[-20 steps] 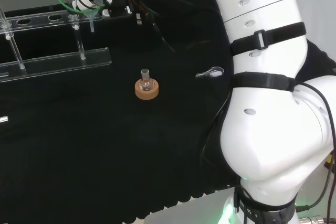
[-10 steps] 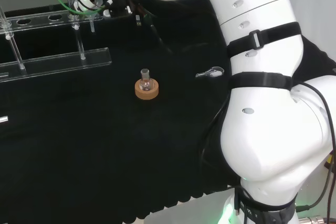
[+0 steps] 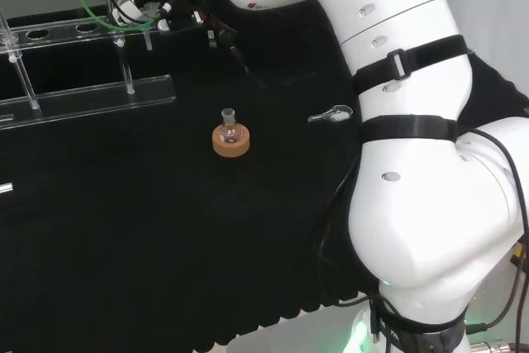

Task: Pick up the funnel from the transparent funnel stand.

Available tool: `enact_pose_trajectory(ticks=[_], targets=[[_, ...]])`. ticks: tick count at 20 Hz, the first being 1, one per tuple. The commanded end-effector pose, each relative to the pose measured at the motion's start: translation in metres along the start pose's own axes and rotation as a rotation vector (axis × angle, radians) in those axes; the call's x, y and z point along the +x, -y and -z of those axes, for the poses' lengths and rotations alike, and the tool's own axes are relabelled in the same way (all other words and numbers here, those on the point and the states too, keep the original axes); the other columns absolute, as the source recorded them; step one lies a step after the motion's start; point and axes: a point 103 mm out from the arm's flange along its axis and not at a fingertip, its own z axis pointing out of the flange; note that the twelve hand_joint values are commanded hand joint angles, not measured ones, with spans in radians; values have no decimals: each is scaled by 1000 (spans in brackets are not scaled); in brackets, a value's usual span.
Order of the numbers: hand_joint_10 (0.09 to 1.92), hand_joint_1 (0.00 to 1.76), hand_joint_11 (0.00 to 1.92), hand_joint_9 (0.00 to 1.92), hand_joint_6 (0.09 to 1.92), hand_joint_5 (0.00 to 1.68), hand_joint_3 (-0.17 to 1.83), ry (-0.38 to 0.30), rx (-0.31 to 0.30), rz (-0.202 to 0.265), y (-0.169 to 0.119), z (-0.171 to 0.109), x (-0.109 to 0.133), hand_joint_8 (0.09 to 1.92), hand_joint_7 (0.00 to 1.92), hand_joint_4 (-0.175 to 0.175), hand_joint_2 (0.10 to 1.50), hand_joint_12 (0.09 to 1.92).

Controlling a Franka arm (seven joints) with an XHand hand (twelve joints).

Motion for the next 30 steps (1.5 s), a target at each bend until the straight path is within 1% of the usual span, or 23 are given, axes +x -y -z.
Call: enact_pose_trajectory(ticks=[1, 3, 5, 6, 7, 8, 11, 12, 14, 16, 19, 21, 24, 25, 28, 30], targets=[[1128, 139, 713, 593, 87, 155, 16, 20, -62, -25, 8, 2, -1, 1213, 160, -175, 838, 1354], [1131, 163, 842, 717, 87, 231, 41, 31, -82, -45, 12, 5, 0, 1250, 251, -175, 887, 1302], [1153, 249, 1060, 893, 87, 318, 71, 47, -102, -60, 15, 9, 2, 1340, 362, -175, 945, 1194], [1162, 286, 1143, 957, 102, 349, 82, 54, -108, -63, 14, 9, 1, 1381, 402, -175, 963, 1147], [1174, 319, 1215, 1012, 155, 363, 91, 66, -117, -62, 14, 9, 2, 1412, 439, -175, 977, 1111], [1192, 352, 1276, 1059, 269, 349, 100, 74, -129, -63, 14, 9, 1, 1446, 476, -175, 988, 1084], [1252, 451, 1417, 1184, 796, 246, 120, 104, -181, -66, 13, 9, 1, 1558, 592, -175, 1014, 1069], [1266, 479, 1448, 1213, 925, 222, 125, 113, -193, -66, 12, 9, 1, 1584, 621, -175, 1019, 1070], [1287, 523, 1495, 1257, 1102, 211, 132, 130, -220, -66, 11, 9, 1, 1622, 671, -175, 1024, 1073], [1306, 562, 1540, 1307, 1227, 252, 138, 148, -244, -67, 11, 10, 1, 1659, 729, -175, 1028, 1078], [1328, 624, 1609, 1383, 1313, 354, 148, 178, -297, -77, 11, 13, 2, 1702, 813, -175, 1039, 1087], [1324, 668, 1662, 1441, 1329, 431, 159, 199, -339, -66, 11, 15, 3, 1708, 878, -175, 1050, 1076], [1292, 723, 1744, 1535, 1321, 523, 179, 201, -366, -54, 13, 19, 1, 1672, 978, -175, 1068, 1038], [1284, 734, 1767, 1560, 1317, 549, 186, 183, -376, -54, 16, 29, -2, 1661, 1006, -175, 1073, 1028], [1275, 749, 1799, 1596, 1313, 592, 197, 159, -386, -53, 21, 46, -7, 1649, 1045, -175, 1083, 1015], [1273, 752, 1805, 1607, 1312, 604, 202, 135, -407, -63, 29, 68, -15, 1646, 1058, -175, 1087, 1012]])
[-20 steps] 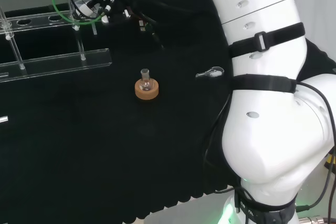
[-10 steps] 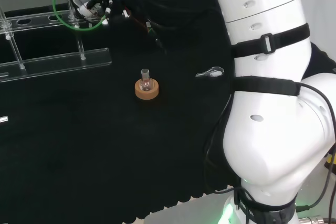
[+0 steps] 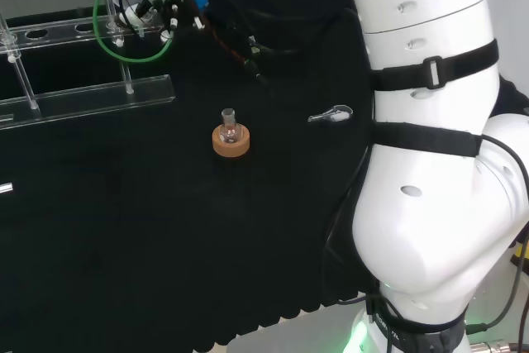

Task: Pick up the funnel from the transparent funnel stand.

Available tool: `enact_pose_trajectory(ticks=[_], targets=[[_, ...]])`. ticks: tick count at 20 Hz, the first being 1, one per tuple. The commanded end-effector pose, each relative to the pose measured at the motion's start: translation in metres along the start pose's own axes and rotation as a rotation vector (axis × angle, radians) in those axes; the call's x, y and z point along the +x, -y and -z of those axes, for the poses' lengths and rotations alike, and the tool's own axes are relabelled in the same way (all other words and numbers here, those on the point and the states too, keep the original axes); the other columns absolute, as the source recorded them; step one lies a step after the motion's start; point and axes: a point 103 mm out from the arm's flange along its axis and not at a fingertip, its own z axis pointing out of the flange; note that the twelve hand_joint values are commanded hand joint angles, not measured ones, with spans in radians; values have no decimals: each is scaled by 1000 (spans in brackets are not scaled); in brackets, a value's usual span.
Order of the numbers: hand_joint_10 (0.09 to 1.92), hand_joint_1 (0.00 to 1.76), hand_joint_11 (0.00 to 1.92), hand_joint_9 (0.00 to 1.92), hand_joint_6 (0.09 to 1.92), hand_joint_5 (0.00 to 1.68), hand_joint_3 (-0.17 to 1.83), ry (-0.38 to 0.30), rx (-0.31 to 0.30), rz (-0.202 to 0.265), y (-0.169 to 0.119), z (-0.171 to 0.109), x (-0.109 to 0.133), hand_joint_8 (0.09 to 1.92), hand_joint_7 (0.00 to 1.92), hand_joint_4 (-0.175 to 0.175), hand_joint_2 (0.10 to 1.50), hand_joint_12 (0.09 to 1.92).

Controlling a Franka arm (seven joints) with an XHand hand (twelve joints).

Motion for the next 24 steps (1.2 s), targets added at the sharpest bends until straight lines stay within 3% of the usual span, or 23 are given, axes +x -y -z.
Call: enact_pose_trajectory(ticks=[1, 5, 8, 12, 14, 15, 18, 24], targets=[[1272, 753, 1808, 1611, 1312, 608, 203, -62, -59, -40, -3, 58, -29, 1645, 1062, -175, 1089, 1012], [1270, 755, 1815, 1619, 1310, 622, 210, -144, -85, -81, 5, 109, -61, 1639, 1072, -175, 1096, 1013], [1269, 757, 1817, 1622, 1309, 628, 213, -237, -113, -75, 25, 158, -101, 1635, 1076, -175, 1100, 1013], [1269, 760, 1821, 1627, 1308, 639, 219, -251, -109, -95, 49, 195, -145, 1630, 1080, -175, 1108, 1013], [1269, 764, 1825, 1630, 1306, 653, 226, -261, -83, -85, 62, 210, -165, 1624, 1084, -175, 1117, 1014], [1268, 766, 1826, 1631, 1305, 658, 228, -274, -68, -59, 66, 215, -174, 1621, 1085, -175, 1120, 1015], [1268, 770, 1828, 1632, 1304, 668, 232, -295, -39, -9, 73, 223, -177, 1617, 1087, -175, 1124, 1015], [1268, 775, 1827, 1631, 1306, 685, 236, -382, -71, 42, 90, 232, -150, 1610, 1091, -175, 1127, 1018]])
